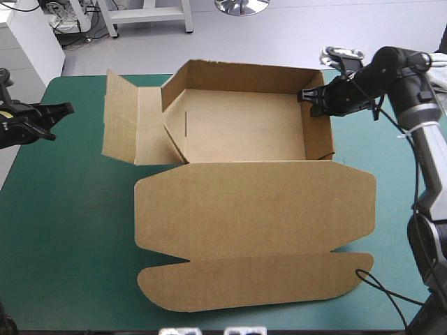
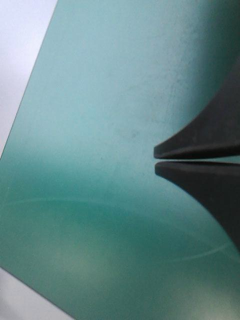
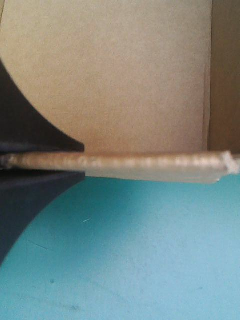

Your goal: Fold the box

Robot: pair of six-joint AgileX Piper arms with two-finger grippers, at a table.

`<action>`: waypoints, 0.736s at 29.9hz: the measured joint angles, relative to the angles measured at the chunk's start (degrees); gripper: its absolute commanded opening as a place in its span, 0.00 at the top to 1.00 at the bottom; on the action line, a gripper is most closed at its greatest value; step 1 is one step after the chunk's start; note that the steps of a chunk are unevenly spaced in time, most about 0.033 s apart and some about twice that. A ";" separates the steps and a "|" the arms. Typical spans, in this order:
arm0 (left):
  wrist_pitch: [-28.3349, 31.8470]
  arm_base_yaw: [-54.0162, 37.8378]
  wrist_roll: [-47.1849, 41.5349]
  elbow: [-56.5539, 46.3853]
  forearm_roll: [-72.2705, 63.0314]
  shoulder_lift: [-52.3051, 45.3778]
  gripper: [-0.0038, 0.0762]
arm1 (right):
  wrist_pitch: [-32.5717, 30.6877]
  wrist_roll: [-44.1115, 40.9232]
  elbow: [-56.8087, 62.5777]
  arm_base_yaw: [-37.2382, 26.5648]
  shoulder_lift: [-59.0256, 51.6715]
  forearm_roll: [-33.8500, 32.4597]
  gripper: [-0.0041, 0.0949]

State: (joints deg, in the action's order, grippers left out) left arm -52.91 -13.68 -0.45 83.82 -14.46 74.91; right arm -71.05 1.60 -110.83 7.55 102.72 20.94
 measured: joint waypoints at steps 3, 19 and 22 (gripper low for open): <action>0.12 -2.84 4.69 0.00 -9.75 1.38 0.96 | 0.00 3.48 0.00 -4.37 -2.20 5.04 0.98; -8.52 -2.68 24.32 -0.04 -47.02 6.49 0.96 | 0.05 11.89 -0.19 -10.18 -5.21 17.22 0.98; -9.27 -0.60 24.64 -0.04 -47.16 6.49 0.96 | 0.27 12.19 -0.19 -9.18 -5.21 17.34 0.98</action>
State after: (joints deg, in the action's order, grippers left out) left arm -62.18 -14.28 24.19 83.78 -61.62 81.40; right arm -70.78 13.78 -111.01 -1.64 97.50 38.28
